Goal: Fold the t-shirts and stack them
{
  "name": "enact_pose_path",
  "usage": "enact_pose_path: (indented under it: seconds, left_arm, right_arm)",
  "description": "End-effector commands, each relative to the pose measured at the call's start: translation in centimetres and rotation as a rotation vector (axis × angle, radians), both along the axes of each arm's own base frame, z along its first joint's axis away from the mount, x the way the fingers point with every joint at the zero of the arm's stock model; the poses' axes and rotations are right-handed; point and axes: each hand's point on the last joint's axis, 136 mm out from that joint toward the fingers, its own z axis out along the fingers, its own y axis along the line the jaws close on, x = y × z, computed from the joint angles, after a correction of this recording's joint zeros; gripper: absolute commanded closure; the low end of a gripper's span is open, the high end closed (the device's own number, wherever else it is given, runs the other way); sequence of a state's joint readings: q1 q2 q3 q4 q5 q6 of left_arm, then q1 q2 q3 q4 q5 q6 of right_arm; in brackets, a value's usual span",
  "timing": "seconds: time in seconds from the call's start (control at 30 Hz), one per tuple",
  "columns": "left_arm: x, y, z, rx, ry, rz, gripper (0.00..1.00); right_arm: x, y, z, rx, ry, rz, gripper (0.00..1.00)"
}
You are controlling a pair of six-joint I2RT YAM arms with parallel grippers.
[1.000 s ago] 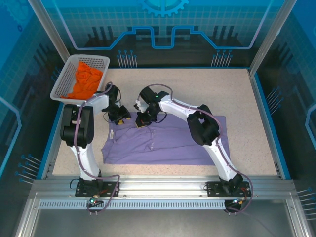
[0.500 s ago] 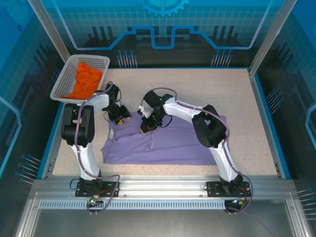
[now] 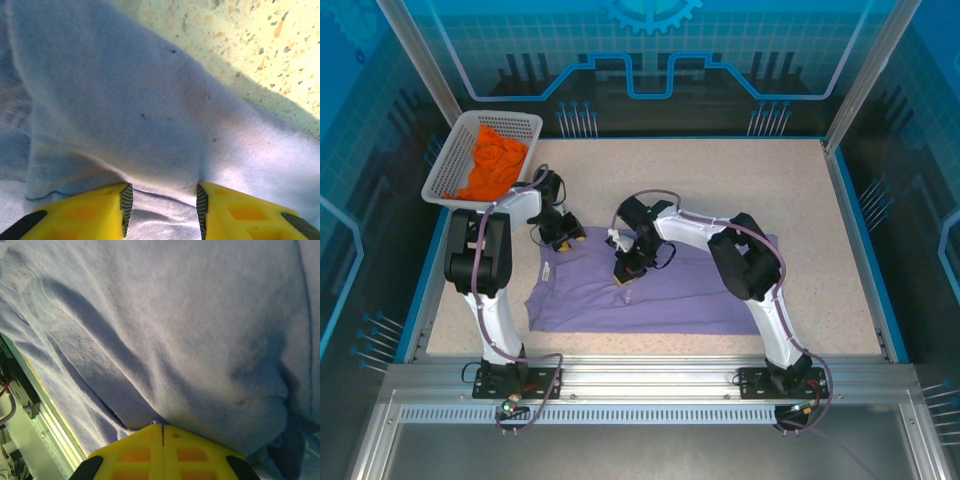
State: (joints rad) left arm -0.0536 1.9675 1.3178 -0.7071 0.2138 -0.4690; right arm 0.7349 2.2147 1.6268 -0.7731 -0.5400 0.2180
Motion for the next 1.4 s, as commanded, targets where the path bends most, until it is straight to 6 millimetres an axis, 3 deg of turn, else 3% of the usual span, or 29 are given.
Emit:
enact_pose_path:
  seconds: [0.0,0.1,0.23,0.37,0.5,0.6,0.7,0.8,0.9,1.03,1.2,1.37]
  left_arm:
    - [0.2,0.8,-1.1,0.049,0.02,-0.007,0.58]
    - [0.4,0.8,-0.9,0.051,0.017,-0.009,0.57]
    - [0.5,0.9,-0.4,0.058,0.009,-0.016,0.57]
    - [0.7,1.2,0.7,0.074,-0.015,-0.022,0.55]
    - [1.4,0.9,3.7,0.054,-0.077,-0.019,0.5]
    - [2.1,0.4,6.5,0.027,-0.14,-0.023,0.43]
    - [2.5,0.0,8.8,0.007,-0.187,-0.019,0.41]
    - [2.3,-0.6,9.5,-0.016,-0.193,-0.01,0.42]
    - [1.7,-1.5,8.4,-0.037,-0.163,0.001,0.46]
    - [0.8,-2.2,5.3,-0.028,-0.076,0.035,0.52]
    - [0.3,-2.5,1.7,0.017,-0.007,0.085,0.54]
    - [1.1,-3.4,-1.5,0.057,0.069,0.076,0.54]
  right_arm:
    - [-1.3,-0.1,1.3,0.017,-0.013,0.033,0.89]
    - [-1.4,-0.4,1.5,0.008,-0.02,0.023,0.7]
    - [-1.5,-0.5,3.3,0.039,-0.057,0.0,0.58]
    - [-1.8,-1.1,5.0,0.081,-0.069,-0.045,0.53]
    - [-0.8,-3.1,7.4,0.134,-0.088,-0.163,0.52]
    - [2.0,-6.9,8.0,0.119,-0.113,-0.351,0.52]
    - [5.2,-13.0,7.3,0.006,-0.15,-0.588,0.51]
    - [7.4,-20.0,5.7,-0.144,-0.125,-0.824,0.5]
    - [8.3,-25.0,4.3,-0.208,-0.078,-0.982,0.53]
    - [8.9,-29.0,3.0,-0.267,-0.053,-1.077,0.53]
    - [8.3,-32.3,1.2,-0.381,0.027,-1.149,0.54]
    - [7.2,-33.3,-0.4,-0.438,0.108,-1.176,0.54]
